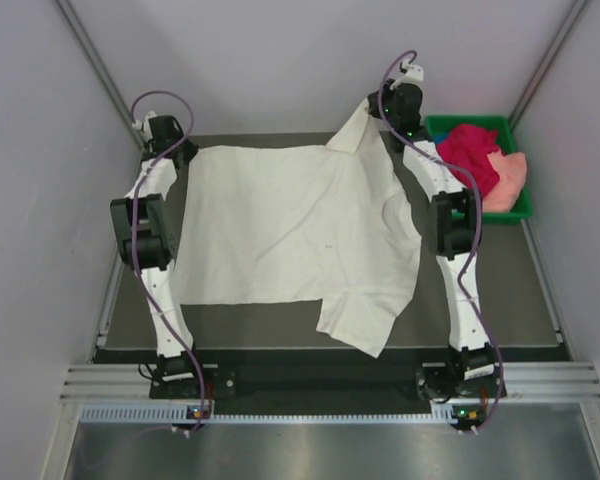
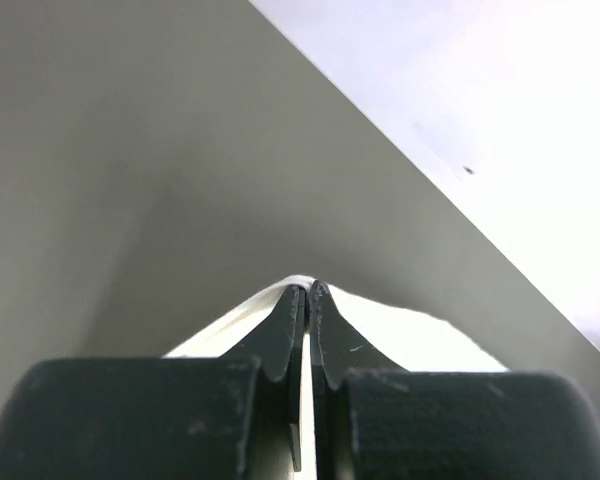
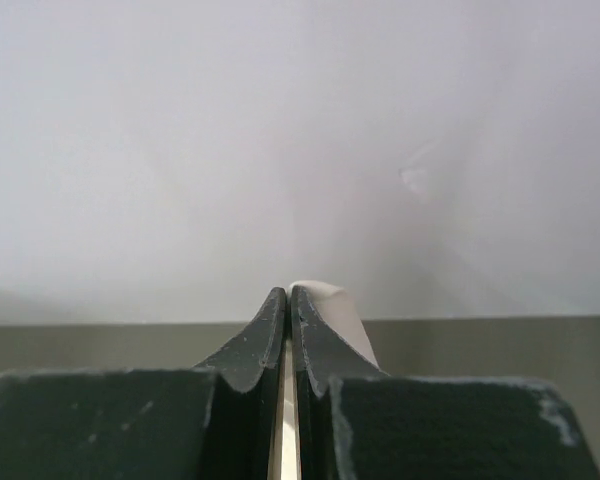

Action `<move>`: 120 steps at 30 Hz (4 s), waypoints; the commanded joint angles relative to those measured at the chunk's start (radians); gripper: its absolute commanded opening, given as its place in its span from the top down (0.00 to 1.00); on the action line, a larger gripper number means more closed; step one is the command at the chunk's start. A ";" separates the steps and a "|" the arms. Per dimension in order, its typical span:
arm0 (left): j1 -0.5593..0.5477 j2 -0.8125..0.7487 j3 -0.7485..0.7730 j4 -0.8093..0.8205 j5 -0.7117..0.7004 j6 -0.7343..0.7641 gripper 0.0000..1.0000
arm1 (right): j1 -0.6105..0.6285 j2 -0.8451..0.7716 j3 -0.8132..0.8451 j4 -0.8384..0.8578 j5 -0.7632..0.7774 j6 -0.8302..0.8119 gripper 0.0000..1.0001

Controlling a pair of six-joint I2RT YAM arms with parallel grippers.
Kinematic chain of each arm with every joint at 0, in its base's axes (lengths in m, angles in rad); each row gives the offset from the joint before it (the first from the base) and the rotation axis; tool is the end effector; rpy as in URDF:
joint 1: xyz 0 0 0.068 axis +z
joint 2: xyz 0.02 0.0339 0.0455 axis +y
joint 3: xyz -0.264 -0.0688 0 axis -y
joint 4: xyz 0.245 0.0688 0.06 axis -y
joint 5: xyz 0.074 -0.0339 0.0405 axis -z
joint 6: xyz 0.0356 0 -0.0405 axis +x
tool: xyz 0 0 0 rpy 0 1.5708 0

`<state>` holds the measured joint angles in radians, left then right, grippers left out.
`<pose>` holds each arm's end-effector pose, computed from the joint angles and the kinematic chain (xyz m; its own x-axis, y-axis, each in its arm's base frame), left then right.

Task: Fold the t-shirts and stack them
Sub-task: Flatten the tshirt out, then fold the tshirt

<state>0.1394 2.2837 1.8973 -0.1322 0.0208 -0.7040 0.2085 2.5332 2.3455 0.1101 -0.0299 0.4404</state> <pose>0.5323 0.0739 0.2221 -0.2958 -0.6950 -0.6554 -0.4100 0.7120 -0.5700 0.5846 0.1248 0.2691 -0.1692 0.3997 -0.9009 -0.1812 0.8859 0.4271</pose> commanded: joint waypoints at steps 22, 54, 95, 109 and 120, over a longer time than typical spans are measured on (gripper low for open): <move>0.063 0.013 0.183 -0.303 0.076 0.095 1.00 | -0.014 -0.235 -0.123 -0.188 0.047 0.095 1.00; 0.072 -0.196 -0.234 -0.546 -0.012 0.235 1.00 | -0.058 -0.873 -1.063 -0.348 -0.206 0.233 1.00; -0.102 -0.331 -0.246 -0.526 0.190 0.239 0.59 | -0.058 -0.916 -1.160 -0.411 -0.146 -0.052 0.57; -0.034 -0.265 -0.343 -0.340 0.367 0.024 0.57 | 0.259 -0.754 -1.037 -0.375 0.010 -0.465 0.65; 0.058 -0.158 -0.322 -0.346 0.289 0.009 0.57 | 0.347 -0.579 -0.928 -0.415 0.159 -0.548 0.62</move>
<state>0.1856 2.1048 1.5364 -0.4839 0.3229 -0.6834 0.5327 1.9331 1.3636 -0.3107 0.0830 -0.0628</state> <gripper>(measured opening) 0.429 0.381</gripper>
